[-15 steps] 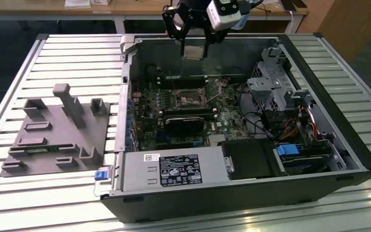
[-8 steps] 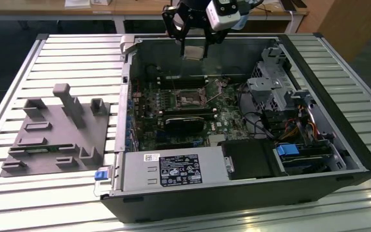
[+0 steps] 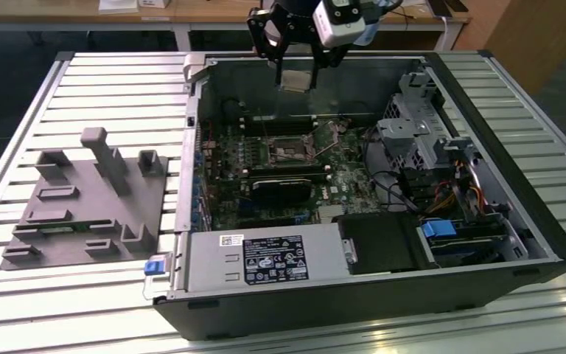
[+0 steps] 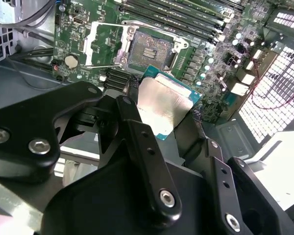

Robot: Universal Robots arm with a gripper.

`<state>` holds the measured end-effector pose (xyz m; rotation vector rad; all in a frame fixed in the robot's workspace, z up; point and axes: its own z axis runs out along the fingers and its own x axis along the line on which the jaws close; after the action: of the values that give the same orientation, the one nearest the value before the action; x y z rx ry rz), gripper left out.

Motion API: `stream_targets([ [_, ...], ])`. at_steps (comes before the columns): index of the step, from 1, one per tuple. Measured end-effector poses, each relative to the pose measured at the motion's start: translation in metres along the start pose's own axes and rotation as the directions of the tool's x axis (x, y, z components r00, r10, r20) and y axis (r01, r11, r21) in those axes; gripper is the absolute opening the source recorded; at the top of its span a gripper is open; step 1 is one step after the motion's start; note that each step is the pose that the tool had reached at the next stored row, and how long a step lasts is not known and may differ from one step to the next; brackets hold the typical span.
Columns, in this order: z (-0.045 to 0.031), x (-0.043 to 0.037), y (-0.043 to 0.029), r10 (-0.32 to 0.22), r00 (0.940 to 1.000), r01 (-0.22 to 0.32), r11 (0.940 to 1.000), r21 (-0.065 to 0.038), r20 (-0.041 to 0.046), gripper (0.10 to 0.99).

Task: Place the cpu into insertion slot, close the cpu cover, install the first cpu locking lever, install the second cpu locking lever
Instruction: 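Place the cpu into insertion slot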

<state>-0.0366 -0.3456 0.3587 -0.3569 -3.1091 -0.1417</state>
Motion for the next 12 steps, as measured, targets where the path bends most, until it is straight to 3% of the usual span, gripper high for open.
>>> stream_targets([
  [12,0.001,0.0002,0.0008,0.072,0.9974,-0.072,0.9974,0.003,0.0075,0.541],
])
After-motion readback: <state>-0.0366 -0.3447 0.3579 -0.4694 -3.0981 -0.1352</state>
